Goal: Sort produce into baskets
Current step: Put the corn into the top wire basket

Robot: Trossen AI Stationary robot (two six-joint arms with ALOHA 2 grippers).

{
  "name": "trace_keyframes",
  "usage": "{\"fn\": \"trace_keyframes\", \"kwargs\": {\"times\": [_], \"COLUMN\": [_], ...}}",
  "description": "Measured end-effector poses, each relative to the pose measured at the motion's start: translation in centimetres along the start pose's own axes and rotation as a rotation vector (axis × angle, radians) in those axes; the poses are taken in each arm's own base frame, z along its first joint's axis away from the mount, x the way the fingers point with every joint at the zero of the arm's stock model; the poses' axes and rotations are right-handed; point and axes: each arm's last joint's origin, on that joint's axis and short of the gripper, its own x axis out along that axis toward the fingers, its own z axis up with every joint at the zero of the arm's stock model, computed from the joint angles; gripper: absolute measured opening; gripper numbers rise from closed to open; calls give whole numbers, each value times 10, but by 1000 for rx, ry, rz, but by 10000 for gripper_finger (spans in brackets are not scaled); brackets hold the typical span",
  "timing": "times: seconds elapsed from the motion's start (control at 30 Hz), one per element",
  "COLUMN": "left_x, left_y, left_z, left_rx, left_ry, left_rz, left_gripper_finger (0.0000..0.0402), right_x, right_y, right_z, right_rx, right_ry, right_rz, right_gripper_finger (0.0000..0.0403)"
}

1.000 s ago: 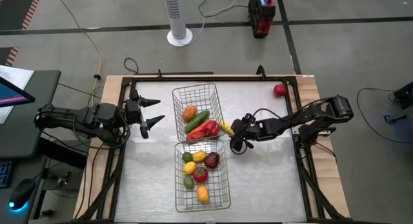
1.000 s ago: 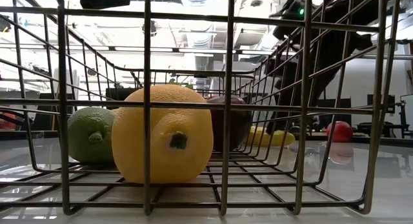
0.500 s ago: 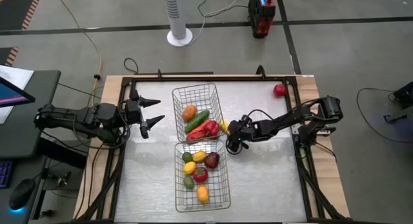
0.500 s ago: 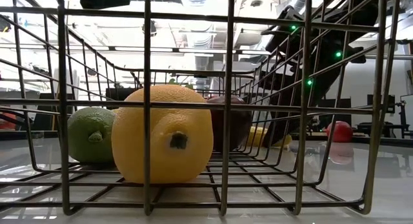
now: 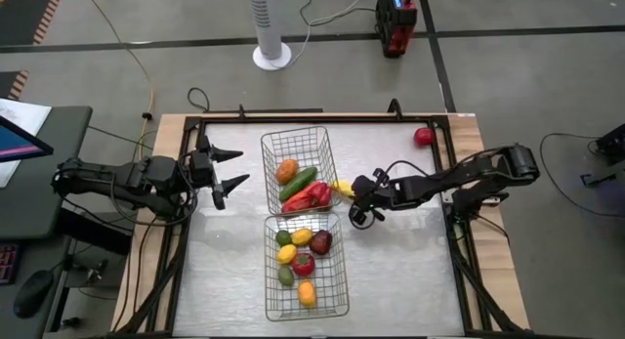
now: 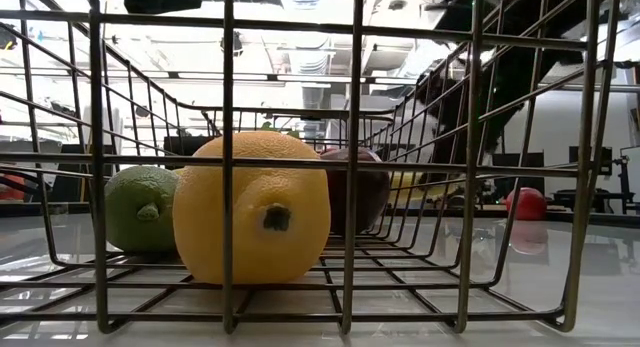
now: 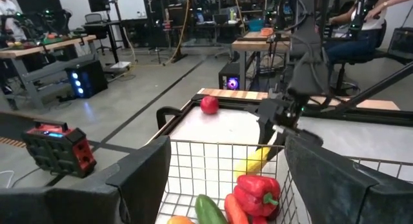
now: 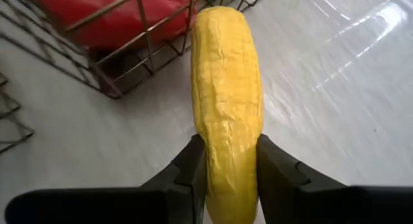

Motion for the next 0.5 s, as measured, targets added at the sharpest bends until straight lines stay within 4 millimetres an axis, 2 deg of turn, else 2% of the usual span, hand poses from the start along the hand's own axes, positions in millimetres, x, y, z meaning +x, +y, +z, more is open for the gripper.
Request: {"fn": "trace_keyframes", "kwargs": {"times": [0.17, 0.3, 0.5], "left_x": [0, 0, 0], "left_y": [0, 0, 0], "left_z": [0, 0, 0], "left_rx": [1, 4, 2], "left_ry": [0, 0, -1], "left_rz": [0, 0, 0], "left_gripper_finger": [292, 292, 292], "right_x": [-27, -49, -77], "right_y": [-9, -14, 4], "right_z": [2, 5, 19], "right_rx": [66, 175, 194], "right_ry": [-34, -134, -375], "right_rz": [-65, -127, -24], "right_gripper_finger": [127, 142, 141]}}
